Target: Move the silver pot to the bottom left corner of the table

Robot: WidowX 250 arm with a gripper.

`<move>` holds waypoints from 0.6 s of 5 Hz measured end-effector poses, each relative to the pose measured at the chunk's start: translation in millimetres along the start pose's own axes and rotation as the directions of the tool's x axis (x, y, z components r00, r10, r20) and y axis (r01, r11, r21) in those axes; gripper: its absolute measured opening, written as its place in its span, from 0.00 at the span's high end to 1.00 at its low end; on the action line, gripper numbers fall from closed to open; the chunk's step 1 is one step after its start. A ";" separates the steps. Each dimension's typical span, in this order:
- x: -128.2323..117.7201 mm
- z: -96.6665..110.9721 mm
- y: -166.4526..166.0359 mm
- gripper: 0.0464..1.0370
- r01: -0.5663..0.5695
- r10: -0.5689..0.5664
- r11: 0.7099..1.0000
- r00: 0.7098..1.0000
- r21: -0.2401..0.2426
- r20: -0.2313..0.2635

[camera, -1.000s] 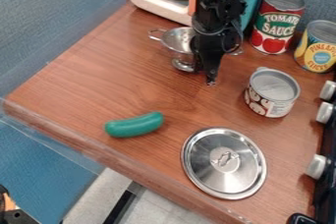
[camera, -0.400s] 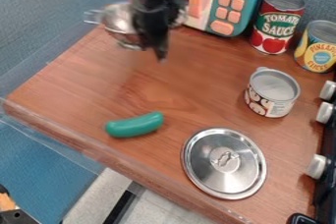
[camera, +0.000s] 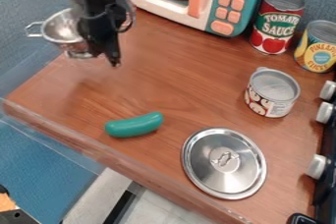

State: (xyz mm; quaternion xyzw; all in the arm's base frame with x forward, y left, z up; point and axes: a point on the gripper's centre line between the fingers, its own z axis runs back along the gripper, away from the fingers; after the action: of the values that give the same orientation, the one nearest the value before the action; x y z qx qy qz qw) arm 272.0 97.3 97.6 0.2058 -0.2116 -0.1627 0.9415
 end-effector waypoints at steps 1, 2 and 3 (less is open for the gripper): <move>-27.0 -6.9 -6.9 0.96 -0.032 0.030 0.999 0.998 -0.022 -0.060; -40.3 -9.4 -15.1 0.96 -0.036 0.033 0.999 0.994 -0.031 -0.101; -41.2 -5.3 -24.0 0.96 -0.020 0.016 0.999 0.993 -0.032 -0.119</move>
State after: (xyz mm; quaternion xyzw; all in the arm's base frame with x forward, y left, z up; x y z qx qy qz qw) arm 233.9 94.5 68.6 0.1974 -0.1542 -0.1452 0.9572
